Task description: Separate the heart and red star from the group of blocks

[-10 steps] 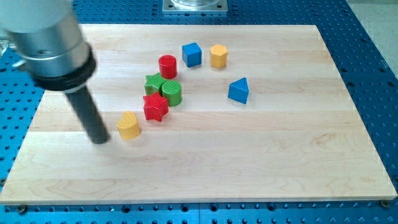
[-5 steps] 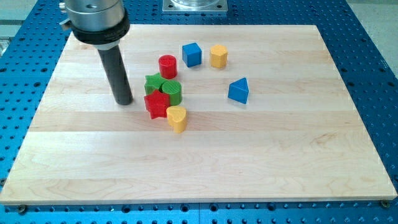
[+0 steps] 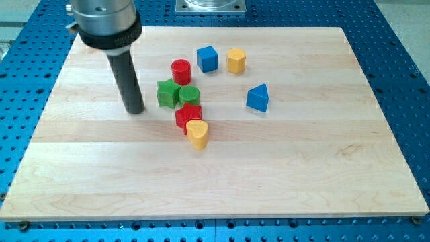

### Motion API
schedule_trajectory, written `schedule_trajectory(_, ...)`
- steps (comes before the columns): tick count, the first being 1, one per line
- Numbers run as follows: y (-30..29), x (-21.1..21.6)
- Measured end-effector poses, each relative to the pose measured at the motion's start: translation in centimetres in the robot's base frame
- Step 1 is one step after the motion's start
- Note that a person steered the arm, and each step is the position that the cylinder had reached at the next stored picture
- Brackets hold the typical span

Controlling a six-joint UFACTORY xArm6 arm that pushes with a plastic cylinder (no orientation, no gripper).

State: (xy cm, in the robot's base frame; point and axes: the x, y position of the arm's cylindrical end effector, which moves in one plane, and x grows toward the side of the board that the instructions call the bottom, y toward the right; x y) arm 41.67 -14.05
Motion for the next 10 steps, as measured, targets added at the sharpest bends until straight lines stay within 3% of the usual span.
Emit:
schedule_trajectory(1,0.6,-2.2)
schedule_trajectory(3,5.0,0.7)
schedule_trajectory(5,5.8,7.8)
schedule_trajectory(6,9.4,7.9)
schedule_trajectory(7,8.5,8.2)
schedule_trajectory(8,6.5,7.2)
schedule_trajectory(9,7.0,3.8)
schedule_trajectory(10,9.7,3.1)
